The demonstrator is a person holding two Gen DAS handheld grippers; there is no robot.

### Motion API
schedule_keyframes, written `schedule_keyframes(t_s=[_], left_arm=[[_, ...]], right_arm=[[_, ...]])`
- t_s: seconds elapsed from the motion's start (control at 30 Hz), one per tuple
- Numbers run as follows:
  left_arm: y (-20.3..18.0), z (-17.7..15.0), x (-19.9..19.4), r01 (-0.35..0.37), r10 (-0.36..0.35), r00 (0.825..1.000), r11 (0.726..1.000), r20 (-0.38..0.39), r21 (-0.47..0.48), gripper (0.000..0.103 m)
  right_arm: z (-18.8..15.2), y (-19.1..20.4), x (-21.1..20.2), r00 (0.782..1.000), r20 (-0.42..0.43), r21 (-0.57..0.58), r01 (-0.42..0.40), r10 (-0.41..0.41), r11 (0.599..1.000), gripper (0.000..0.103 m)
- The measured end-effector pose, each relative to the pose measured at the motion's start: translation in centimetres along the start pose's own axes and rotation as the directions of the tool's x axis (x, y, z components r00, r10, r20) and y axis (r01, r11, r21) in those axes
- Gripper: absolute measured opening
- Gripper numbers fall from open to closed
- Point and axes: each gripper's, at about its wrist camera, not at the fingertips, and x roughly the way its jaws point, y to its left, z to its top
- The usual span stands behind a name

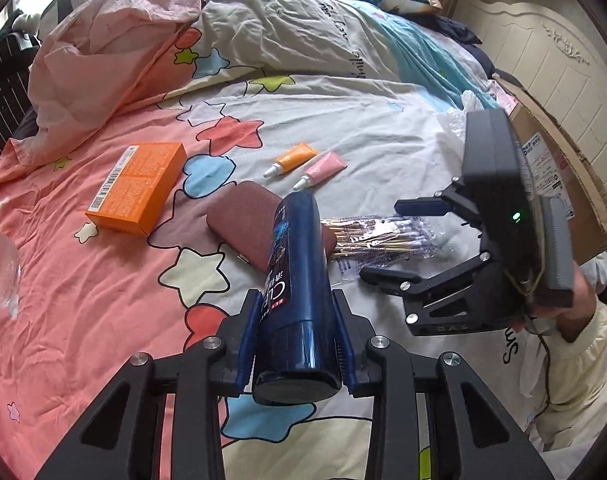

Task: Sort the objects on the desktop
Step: 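Lift the shampoo bottle with the left tool and the swab bag with the right tool, then carry the shampoo bottle and swab bag in both tools to the cardboard box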

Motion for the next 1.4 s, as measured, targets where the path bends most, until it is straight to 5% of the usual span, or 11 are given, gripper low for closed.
schedule_keyframes(t_s=[0.13, 0.23, 0.67, 0.93, 1.4], left_arm=[[-0.1, -0.1, -1.0, -0.005, 0.005, 1.000, 1.000, 0.012, 0.001, 0.034], [-0.3, -0.3, -1.6, 0.002, -0.002, 1.000, 1.000, 0.017, 0.007, 0.034], [-0.9, -1.8, -3.2, 0.010, -0.010, 1.000, 1.000, 0.028, 0.009, 0.033], [-1.3, -2.8, -3.5, -0.002, 0.002, 1.000, 1.000, 0.028, 0.010, 0.033], [-2.3, -6.2, 1.2, -0.163, 0.169, 0.981, 0.984, -0.094, 0.068, 0.040]], right_arm=[[-0.3, 0.5, -1.0, 1.000, -0.012, 0.014, -0.014, 0.014, 1.000, 0.035], [-0.6, 1.2, -1.6, 1.000, -0.019, 0.012, -0.017, 0.017, 1.000, 0.029], [-2.4, 2.6, -8.2, 0.998, 0.053, 0.091, 0.031, -0.036, 0.995, 0.024], [-3.3, 3.3, -8.8, 0.999, 0.040, 0.102, 0.033, -0.037, 0.994, 0.024], [-4.3, 3.7, -9.0, 0.999, 0.047, 0.116, -0.002, -0.003, 0.993, 0.025]])
